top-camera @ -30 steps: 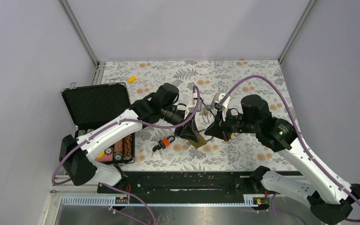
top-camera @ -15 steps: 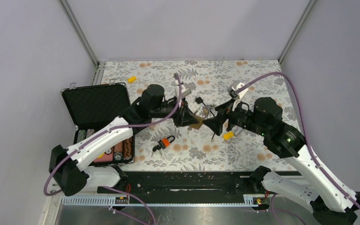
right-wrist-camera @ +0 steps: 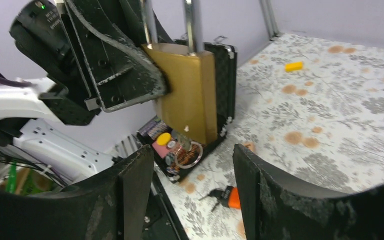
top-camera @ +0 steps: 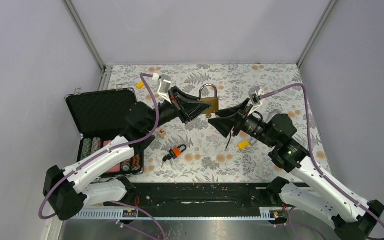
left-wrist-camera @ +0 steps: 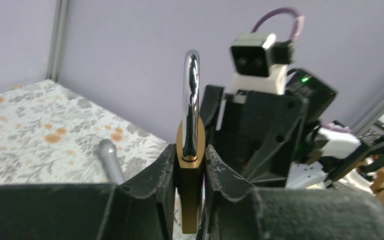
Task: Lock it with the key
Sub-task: Lock the lock.
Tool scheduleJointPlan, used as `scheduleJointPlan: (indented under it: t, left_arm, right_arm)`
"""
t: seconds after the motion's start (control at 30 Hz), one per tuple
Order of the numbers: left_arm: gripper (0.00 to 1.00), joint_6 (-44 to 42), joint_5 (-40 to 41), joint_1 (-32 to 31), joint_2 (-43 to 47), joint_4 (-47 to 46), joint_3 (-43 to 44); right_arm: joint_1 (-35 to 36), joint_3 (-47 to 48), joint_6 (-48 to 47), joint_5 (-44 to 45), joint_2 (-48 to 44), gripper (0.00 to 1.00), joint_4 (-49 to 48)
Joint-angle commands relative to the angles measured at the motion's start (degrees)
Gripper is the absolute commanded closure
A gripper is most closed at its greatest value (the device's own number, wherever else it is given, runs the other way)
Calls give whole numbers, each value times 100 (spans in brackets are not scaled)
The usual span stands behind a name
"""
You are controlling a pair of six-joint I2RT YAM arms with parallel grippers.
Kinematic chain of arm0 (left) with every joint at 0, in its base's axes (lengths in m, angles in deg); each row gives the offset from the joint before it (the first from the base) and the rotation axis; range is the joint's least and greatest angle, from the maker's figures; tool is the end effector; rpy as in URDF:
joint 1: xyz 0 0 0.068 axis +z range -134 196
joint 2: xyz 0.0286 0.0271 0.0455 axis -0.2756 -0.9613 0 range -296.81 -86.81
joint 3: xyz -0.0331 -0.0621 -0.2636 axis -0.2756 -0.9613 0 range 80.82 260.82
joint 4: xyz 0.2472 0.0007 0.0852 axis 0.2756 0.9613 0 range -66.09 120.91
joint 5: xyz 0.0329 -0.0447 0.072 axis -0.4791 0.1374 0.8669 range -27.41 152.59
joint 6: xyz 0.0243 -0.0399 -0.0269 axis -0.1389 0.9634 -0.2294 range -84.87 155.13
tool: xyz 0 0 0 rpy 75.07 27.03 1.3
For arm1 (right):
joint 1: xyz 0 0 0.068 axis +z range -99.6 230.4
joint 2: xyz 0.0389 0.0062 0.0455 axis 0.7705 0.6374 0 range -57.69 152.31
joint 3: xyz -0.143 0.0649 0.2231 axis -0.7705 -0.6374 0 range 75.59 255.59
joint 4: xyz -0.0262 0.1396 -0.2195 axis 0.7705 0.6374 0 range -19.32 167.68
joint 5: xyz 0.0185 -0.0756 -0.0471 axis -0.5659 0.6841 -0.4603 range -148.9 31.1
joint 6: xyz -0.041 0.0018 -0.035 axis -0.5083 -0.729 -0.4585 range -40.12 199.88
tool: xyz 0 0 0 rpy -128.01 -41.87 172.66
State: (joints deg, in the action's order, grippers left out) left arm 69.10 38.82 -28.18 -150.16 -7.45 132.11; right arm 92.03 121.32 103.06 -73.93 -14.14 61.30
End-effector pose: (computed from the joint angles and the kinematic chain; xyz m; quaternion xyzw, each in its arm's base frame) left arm 0.1724 -0.1876 0.3922 0.2177 0.5491 -0.5956 0.5445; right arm 0.1264 0.1247 0.3863 -0.2004 0.6025 0.4815 0.6042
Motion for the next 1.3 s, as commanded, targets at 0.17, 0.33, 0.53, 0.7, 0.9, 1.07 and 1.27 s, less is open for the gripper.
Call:
scheduleJointPlan:
  t: [0.17, 0.33, 0.53, 0.7, 0.9, 1.07, 1.27]
  left_arm:
    - [100, 959, 92, -94, 192, -2584, -23]
    - [100, 988, 32, -116, 182, -2663, -11]
    - [100, 997, 27, -125, 178, -2683, -15]
    - [100, 1018, -3, -125, 157, -2714, -7]
    - [100, 1027, 32, -121, 180, -2787, -41]
    - [100, 693, 453, -15, 534, -2436, -56]
    - [100, 13, 1380, 132, 1169, -1862, -278]
  right_arm:
    - [-7, -249, 1082, -441, 436, 49, -2192]
    - [-9, -380, 1260, -542, 471, 65, -2650]
    - [-9, -357, 1290, -764, 519, 55, -2854]
    - [-12, -293, 1420, -855, 613, 73, -2944]
    - [-10, -364, 1413, -865, 614, 100, -2865]
    - [-10, -503, 684, -1271, 403, 100, -2064]
    - [-6, -517, 149, -2303, 357, 100, -1137]
